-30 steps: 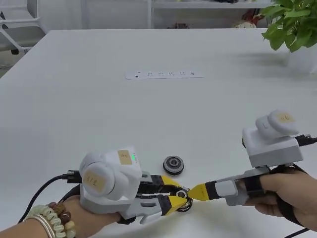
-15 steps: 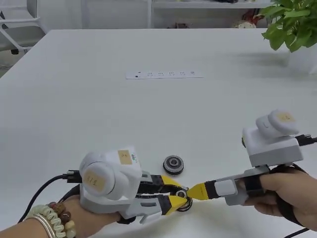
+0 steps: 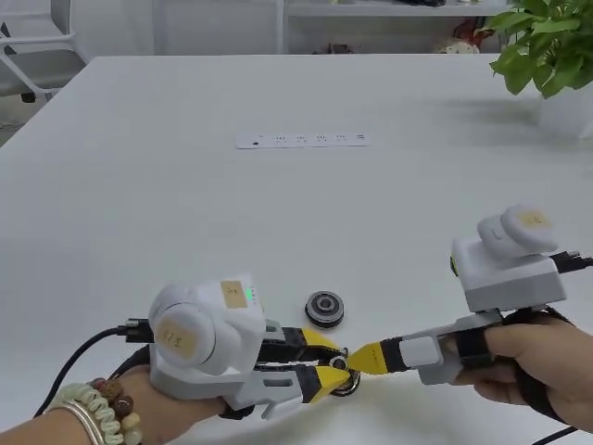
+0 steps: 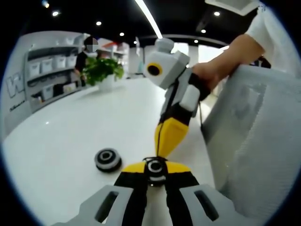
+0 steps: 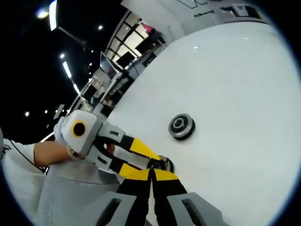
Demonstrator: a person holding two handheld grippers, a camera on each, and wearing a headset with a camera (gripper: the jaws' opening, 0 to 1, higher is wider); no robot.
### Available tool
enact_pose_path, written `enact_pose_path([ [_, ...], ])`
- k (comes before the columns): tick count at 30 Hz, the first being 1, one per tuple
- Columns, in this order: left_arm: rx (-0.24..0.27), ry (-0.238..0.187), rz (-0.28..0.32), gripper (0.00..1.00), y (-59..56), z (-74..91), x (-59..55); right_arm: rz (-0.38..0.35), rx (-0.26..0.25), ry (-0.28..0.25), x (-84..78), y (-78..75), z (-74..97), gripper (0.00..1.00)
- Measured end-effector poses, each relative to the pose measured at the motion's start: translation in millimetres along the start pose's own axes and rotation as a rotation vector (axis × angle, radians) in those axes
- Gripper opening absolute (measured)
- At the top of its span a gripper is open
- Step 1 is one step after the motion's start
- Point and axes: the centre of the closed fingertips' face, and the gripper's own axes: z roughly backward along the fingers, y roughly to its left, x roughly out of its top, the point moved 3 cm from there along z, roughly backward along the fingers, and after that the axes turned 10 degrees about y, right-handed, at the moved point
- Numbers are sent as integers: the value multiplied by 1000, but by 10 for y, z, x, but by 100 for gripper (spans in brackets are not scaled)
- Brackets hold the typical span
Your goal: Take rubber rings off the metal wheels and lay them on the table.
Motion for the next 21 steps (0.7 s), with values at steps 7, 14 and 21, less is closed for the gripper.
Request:
enact_pose_path([
  [7, 1, 0, -2, 14, 2, -2, 0, 5, 2, -2, -3, 17, -2, 0],
  [14, 0, 1, -5, 14, 2, -2, 0, 4, 7, -6, -3, 31, -1, 0],
  [21, -1, 2, -7, 14, 2, -1, -1, 3, 15, -8, 6, 25, 3, 0],
])
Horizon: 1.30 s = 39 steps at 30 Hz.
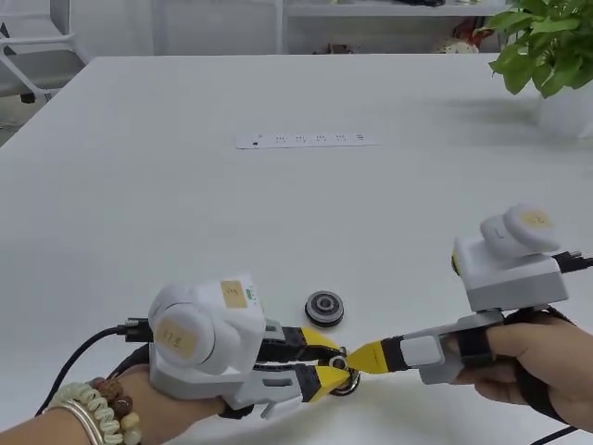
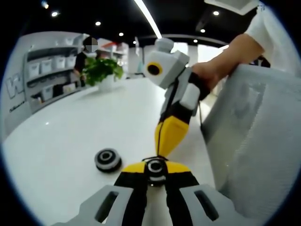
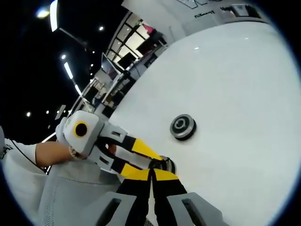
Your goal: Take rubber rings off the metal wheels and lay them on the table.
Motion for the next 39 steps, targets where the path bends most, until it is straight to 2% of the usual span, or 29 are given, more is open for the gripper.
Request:
enact_pose_path([
  [11, -1, 0, 0, 14, 1, 2, 0, 4, 28, -2, 3, 60, -10, 0],
  [17, 0, 0, 2, 14, 3, 4, -1, -16, 52, -26, 25, 44, 28, 0],
  [20, 1, 2, 2, 14, 1, 4, 0, -32, 35, -13, 12, 16, 18, 0],
  [24, 11, 1, 10, 14, -6, 3, 0, -36, 24, -30, 42, -28, 23, 0],
  [26, 14, 6, 9, 15, -5, 2, 2, -46, 0, -30, 34, -70, 28, 0],
  [33, 13, 50, 23, 14, 1, -7, 35, -65, -24, -17, 6, -119, 15, 0],
  [36, 20, 74, -19, 15, -14, 1, 50, -61, -21, -7, -13, -103, -1, 0],
  [39, 12, 71, -39, 18, -34, 31, 95, -62, -13, -10, -10, -84, 1, 0],
])
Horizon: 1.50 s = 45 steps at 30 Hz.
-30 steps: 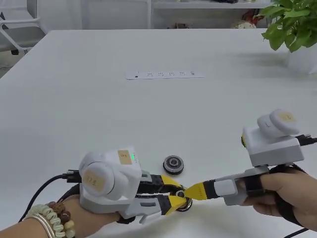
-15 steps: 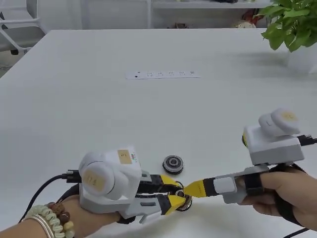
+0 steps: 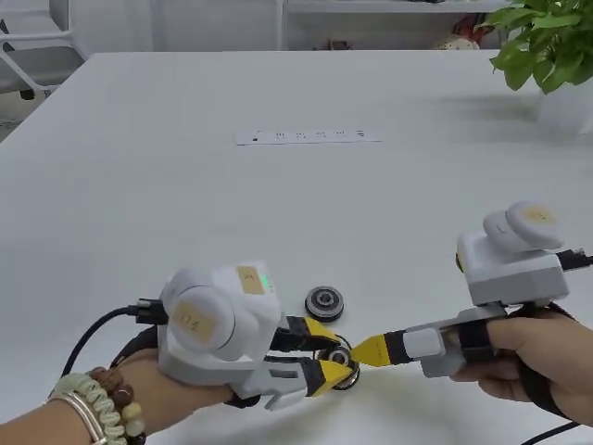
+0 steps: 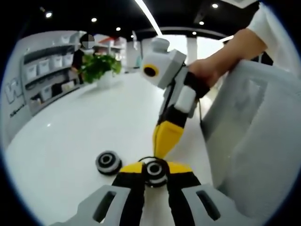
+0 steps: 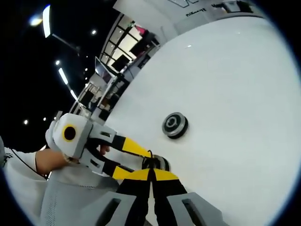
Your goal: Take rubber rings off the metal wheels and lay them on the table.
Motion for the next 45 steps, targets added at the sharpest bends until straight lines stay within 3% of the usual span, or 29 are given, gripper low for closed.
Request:
enact_pose_path([
  [8, 1, -24, -43, 24, 1, 175, 206, -20, 1, -38, 57, 16, 66, 0],
  [11, 10, -12, -78, 29, -3, 249, 255, -3, -12, -54, 87, 27, 107, 0],
  [16, 32, -13, -120, 32, 11, 385, 310, 6, 13, -119, 165, 116, 236, 0],
  [21, 64, -30, -97, 40, 88, 527, 355, -7, 40, -182, 265, 189, 355, 0],
  [31, 162, -90, -29, 52, 200, 950, 322, 69, 52, -228, 439, 397, 490, 0],
  [38, 251, -106, 32, 69, 251, 1231, 210, 91, 123, -312, 690, 659, 633, 0],
  [45, 260, -125, 87, 76, 241, 1388, 105, 215, 105, -245, 820, 877, 472, 0],
])
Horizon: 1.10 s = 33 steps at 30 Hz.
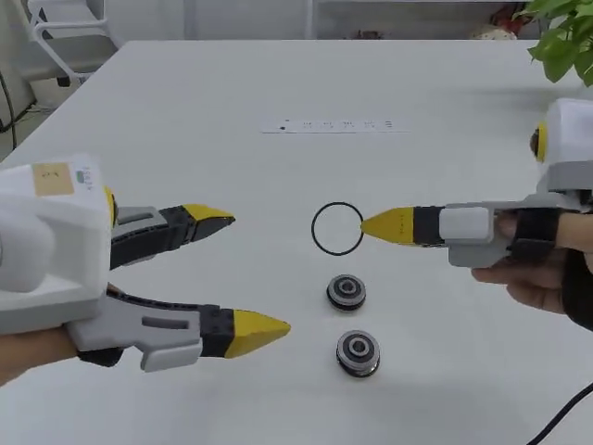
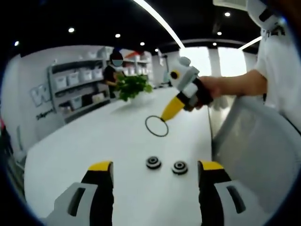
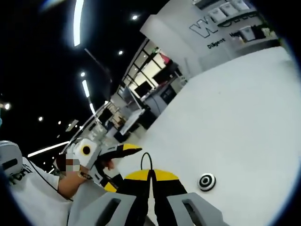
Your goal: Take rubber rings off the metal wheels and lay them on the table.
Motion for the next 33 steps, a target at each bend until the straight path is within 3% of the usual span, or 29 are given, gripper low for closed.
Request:
enact_pose_path([
  [5, 17, 24, 25, 77, 31, 86, -127, 85, -4, 60, 14, 50, -244, 0],
  [9, 25, 37, 43, 77, 29, 113, -198, 110, 3, 88, 7, 75, -393, 0],
  [11, 26, 39, 56, 77, 31, 114, -215, 103, 0, 111, -26, 60, -472, 0],
  [14, 23, 46, 57, 77, 18, 99, -234, 95, -46, 164, -145, -35, -567, 0],
  [20, -5, 99, 51, 76, -54, 22, -335, 44, -48, 255, -497, -151, -694, 0],
  [24, -42, 155, 39, 77, -127, -35, -441, 27, -66, 293, -603, -225, -745, 0],
  [33, -75, 195, 54, 83, -175, -59, -550, 3, -92, 366, -798, -309, -825, 0],
])
